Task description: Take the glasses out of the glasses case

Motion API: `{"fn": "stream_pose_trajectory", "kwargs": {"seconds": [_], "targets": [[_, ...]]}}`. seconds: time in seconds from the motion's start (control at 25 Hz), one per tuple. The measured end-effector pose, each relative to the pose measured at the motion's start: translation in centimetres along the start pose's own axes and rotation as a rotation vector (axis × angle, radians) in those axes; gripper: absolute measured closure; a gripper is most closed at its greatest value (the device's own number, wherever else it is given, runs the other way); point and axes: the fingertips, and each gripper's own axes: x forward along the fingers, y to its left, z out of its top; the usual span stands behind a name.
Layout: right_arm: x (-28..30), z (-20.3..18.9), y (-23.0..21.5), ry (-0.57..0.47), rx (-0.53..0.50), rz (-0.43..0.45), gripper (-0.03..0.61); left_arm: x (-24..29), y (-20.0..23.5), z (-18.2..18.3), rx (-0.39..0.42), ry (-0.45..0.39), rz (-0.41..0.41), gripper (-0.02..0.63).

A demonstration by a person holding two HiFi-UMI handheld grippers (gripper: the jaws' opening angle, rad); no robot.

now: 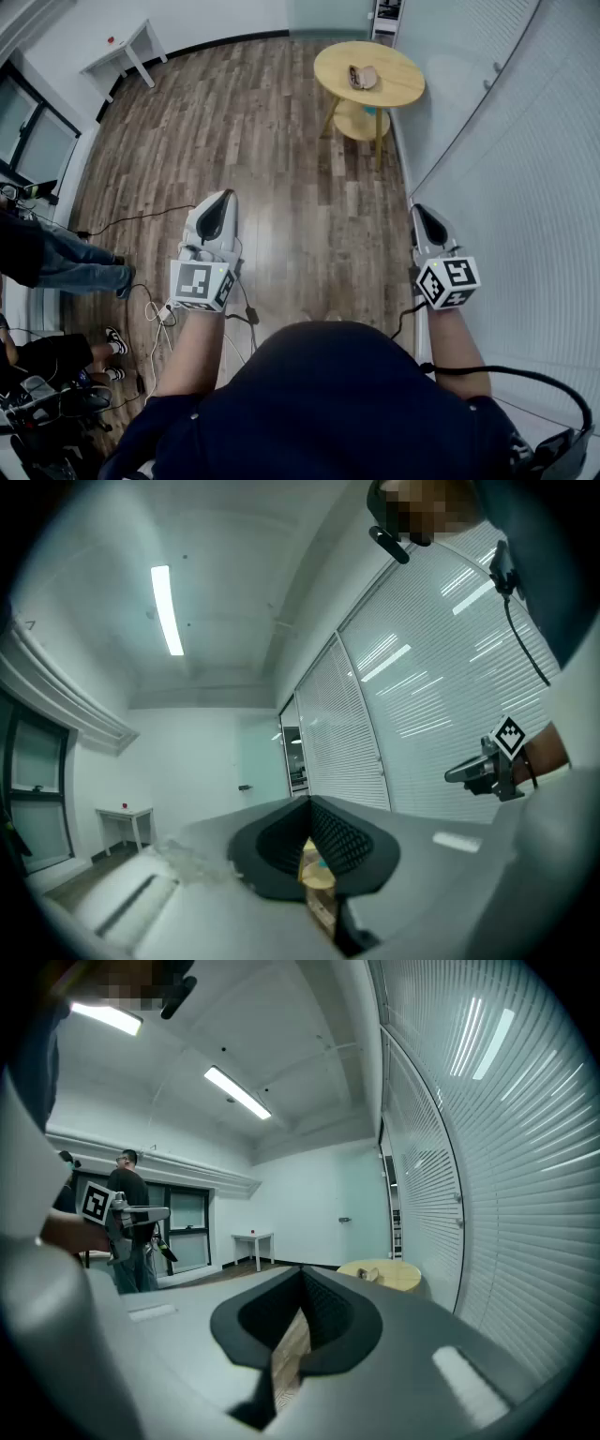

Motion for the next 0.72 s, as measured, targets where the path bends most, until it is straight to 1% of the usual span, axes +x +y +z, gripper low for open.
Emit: {"fn": "stream_pose_trajectory", "kwargs": {"seconds": [0.12, 0.32, 0.56, 0.72], "targets": [[0.5, 0.1, -0.1, -0.001, -0.003, 0.0, 0.569, 0.6, 0.1, 0.2, -0.013, -0.004, -0.003, 0.61], [0.6, 0.3, -0.3, 0.0, -0.001, 0.001, 0.569, 0.8, 0.0, 0.5, -0.011, -0.007, -0.001, 0.611], [0.9, -0.1, -1.5, 0.003, 0.005, 0.003, 0.569, 2.0, -0.6, -0.1, -0.011, 0.01, -0.002, 0.611], [0.6, 0.0, -3.0, -0.037, 0.036, -0.006, 0.569, 3.2, -1.6, 0.0, 0.001, 0.005, -0.006, 0.611]]}}
